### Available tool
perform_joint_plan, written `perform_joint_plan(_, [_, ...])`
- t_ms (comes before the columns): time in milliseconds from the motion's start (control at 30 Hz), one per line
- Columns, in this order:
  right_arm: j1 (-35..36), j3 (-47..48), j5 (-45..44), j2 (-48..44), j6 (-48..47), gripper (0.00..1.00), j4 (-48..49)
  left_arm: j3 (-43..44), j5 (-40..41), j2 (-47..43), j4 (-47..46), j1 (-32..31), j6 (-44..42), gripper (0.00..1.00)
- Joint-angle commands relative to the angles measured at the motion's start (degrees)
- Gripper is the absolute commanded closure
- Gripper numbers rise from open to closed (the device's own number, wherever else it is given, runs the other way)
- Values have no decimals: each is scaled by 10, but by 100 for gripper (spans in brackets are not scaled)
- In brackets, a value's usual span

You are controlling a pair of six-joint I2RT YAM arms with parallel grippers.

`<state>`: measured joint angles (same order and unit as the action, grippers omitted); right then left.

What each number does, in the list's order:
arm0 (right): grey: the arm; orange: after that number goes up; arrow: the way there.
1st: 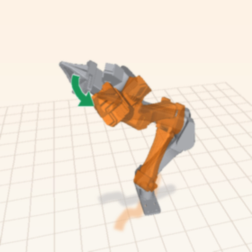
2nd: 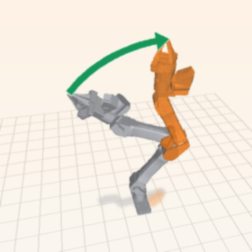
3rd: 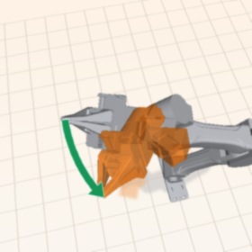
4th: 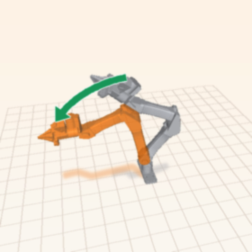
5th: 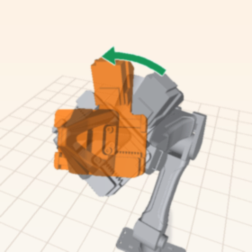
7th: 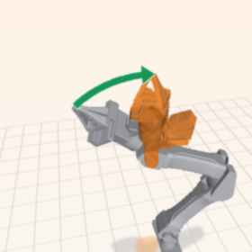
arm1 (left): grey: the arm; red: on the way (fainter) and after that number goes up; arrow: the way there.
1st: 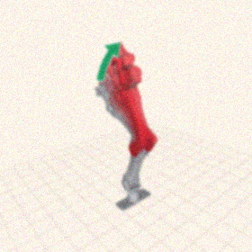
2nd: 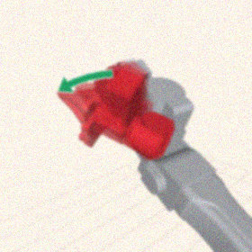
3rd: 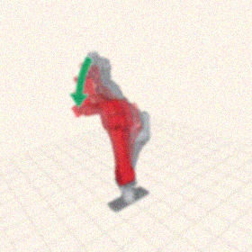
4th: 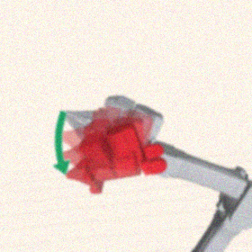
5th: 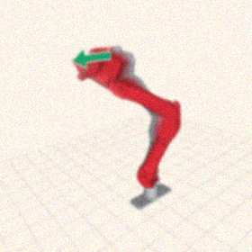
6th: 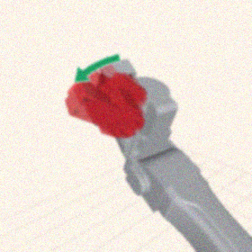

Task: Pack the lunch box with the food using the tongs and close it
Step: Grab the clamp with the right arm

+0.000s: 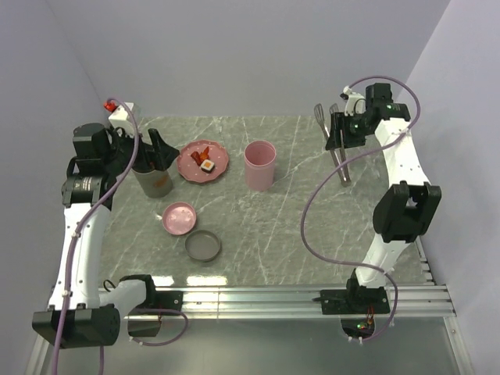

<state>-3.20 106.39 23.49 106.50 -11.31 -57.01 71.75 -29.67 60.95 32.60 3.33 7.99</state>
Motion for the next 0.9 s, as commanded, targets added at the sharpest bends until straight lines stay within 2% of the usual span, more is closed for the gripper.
perform_joint_plan(0, [6,-8,112,-52,-22,37,-55,-3,-74,-28,-60,0,11,1])
perform_joint_plan(167, [29,-33,224,-100,-21,37,-78,-60,-177,-71,-151,0,10,0])
perform_joint_plan(233, [59,-42,248,-110,-21,37,-85,-76,-211,-79,-184,-1,-15,1])
perform_joint_plan(367, [105,-58,294,-125,-3,37,-83,-79,-256,-82,-196,-11,-95,1])
perform_joint_plan(467, [148,-63,320,-119,-5,37,-96,-68,-289,-80,-175,-30,-181,2])
perform_joint_plan(500, [158,-64,325,-118,-5,37,-99,-64,-296,-80,-168,-30,-233,2])
perform_joint_plan(567, [188,-71,347,-111,-3,37,-100,-58,-295,-80,-126,-76,-301,2])
perform_joint_plan(600, [201,-72,350,-108,-2,37,-101,-50,-291,-80,-102,-91,-381,2])
perform_joint_plan(700, [244,-75,346,-96,5,37,-94,-42,-255,-77,-35,-161,-520,3])
perform_joint_plan(833, [289,-77,353,-78,9,37,-96,-49,-174,-76,2,-259,-636,5])
perform_joint_plan(867, [297,-77,354,-72,9,37,-96,-53,-129,-76,1,-302,-673,6])
